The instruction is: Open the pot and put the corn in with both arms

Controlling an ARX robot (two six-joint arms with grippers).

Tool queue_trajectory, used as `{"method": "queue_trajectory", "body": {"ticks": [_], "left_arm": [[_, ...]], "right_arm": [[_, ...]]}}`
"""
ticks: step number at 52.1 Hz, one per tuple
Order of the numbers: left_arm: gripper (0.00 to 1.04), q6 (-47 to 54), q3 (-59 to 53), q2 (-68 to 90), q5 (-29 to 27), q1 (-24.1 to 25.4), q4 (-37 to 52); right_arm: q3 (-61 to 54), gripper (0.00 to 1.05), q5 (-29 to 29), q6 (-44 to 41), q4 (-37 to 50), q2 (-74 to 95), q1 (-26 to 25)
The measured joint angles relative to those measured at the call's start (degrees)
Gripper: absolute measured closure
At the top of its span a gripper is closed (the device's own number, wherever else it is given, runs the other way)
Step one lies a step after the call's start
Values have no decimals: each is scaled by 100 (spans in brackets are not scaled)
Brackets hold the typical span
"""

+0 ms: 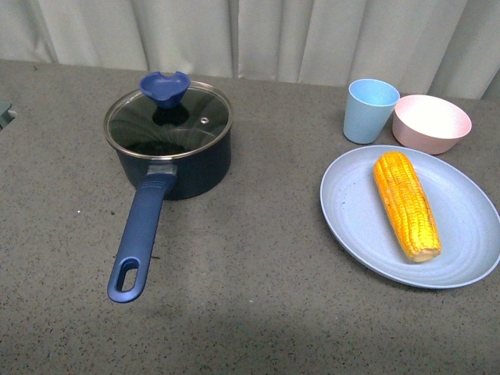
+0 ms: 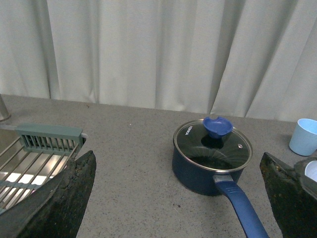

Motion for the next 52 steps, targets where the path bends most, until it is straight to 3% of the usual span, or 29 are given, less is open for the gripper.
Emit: {"method": "queue_trajectory", "body": {"ticks": [14, 20, 22, 30, 43, 52], "left_arm": [[7, 0, 2, 4, -37, -4, -7], [7, -457, 107, 619, -1176, -291, -337], [7, -542, 101, 896, -1257, -302, -210], [7, -702, 98, 2205, -1217, -446, 1130], [7, -798, 785, 6063, -1016, -763, 4701], [7, -868, 1799, 8122, -925, -1082, 5429]], "right_arm": [[0, 9, 0, 0, 0, 2, 0], [0, 9, 0, 0, 0, 2, 0], [0, 9, 4, 0, 0, 0, 0], [0, 9, 0, 0, 0, 2, 0], [0, 9, 0, 0, 0, 0, 0], [0, 9, 0, 0, 0, 2, 0]]}}
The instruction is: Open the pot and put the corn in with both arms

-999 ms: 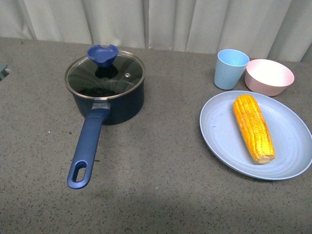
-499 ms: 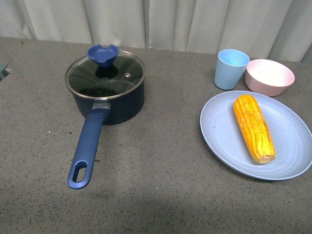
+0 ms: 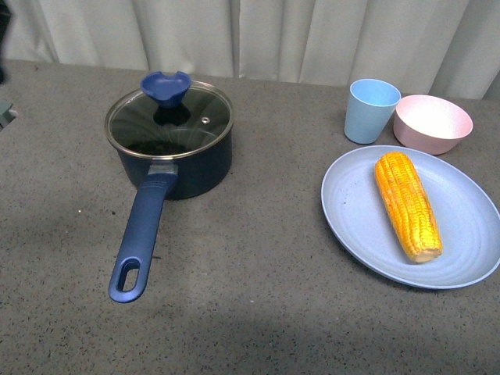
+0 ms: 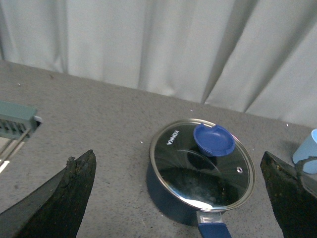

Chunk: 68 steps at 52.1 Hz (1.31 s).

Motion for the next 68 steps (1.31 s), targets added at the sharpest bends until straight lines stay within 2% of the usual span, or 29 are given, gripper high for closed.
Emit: {"method": "queue_trajectory", "body": {"ticks": [13, 31, 50, 68], "left_arm": [[7, -22, 1425, 1823, -33, -361, -50], [7, -28, 2911, 3228, -157, -535, -422], [7, 157, 3709, 4048, -7, -634, -616], [7, 293, 3845, 4378, -22, -640, -560]], "right_arm": [[0, 9, 0, 0, 0, -2, 0], [0, 9, 0, 0, 0, -2, 0], [0, 9, 0, 0, 0, -2, 0], [0, 9, 0, 0, 0, -2, 0]]}}
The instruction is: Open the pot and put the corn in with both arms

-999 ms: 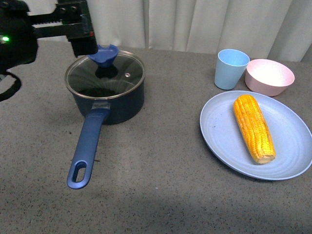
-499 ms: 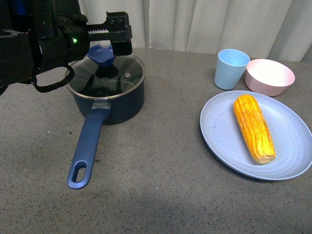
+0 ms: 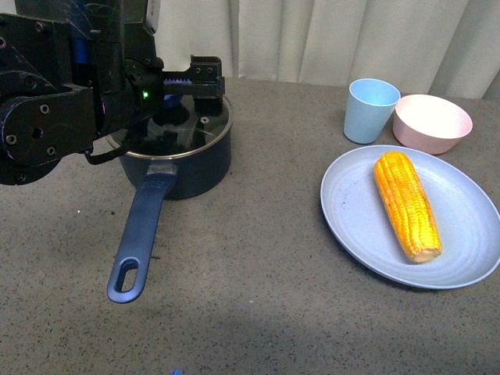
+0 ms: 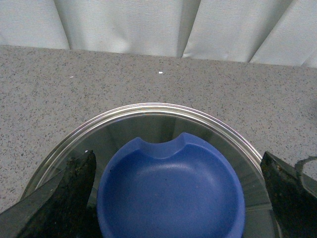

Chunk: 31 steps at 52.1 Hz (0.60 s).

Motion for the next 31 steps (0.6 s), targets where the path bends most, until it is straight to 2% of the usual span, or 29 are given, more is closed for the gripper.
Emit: {"method": "queue_trajectory", "body": {"ticks": [3, 5, 11, 13, 31], "left_arm": [[8, 9, 2, 7, 2, -2, 0], [13, 13, 2, 11, -4, -2, -7], [36, -17, 22, 17, -48, 2, -81], [41, -9, 22, 17, -9, 9, -79], [41, 2, -103, -153, 26, 11, 20]], "right_arm": [[0, 9, 0, 0, 0, 0, 0], [0, 9, 0, 0, 0, 0, -2], [0, 9, 0, 0, 0, 0, -2], [0, 9, 2, 0, 0, 0, 0], [0, 9, 0, 0, 0, 0, -2]]}}
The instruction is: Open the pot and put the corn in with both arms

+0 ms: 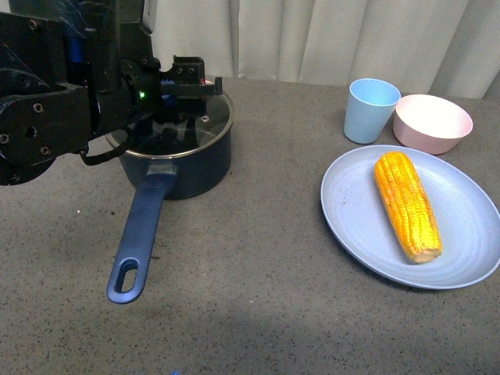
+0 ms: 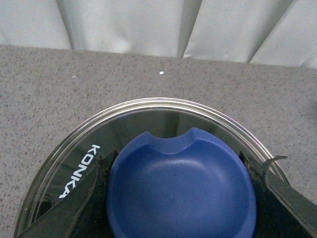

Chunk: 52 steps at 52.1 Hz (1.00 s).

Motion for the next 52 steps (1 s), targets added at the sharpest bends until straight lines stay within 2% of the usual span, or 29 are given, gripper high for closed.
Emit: {"method": "queue_trajectory", "body": {"ticks": [9, 15, 25, 32, 37, 52], "left_arm": [[41, -50, -197, -684, 173, 186, 105], [41, -17, -354, -1036, 264, 743, 245], [41, 166, -704, -758, 667, 1829, 533], [42, 188, -726, -323, 931, 2332, 903], [42, 146, -730, 35, 1091, 2446, 1130], [42, 151, -634, 839, 1084, 2490, 1462]], "right_arm": [[0, 9, 0, 0, 0, 0, 2], [0, 9, 0, 0, 0, 0, 2], [0, 9, 0, 0, 0, 0, 2], [0, 9, 0, 0, 0, 0, 2], [0, 9, 0, 0, 0, 0, 0], [0, 9, 0, 0, 0, 0, 2]]}}
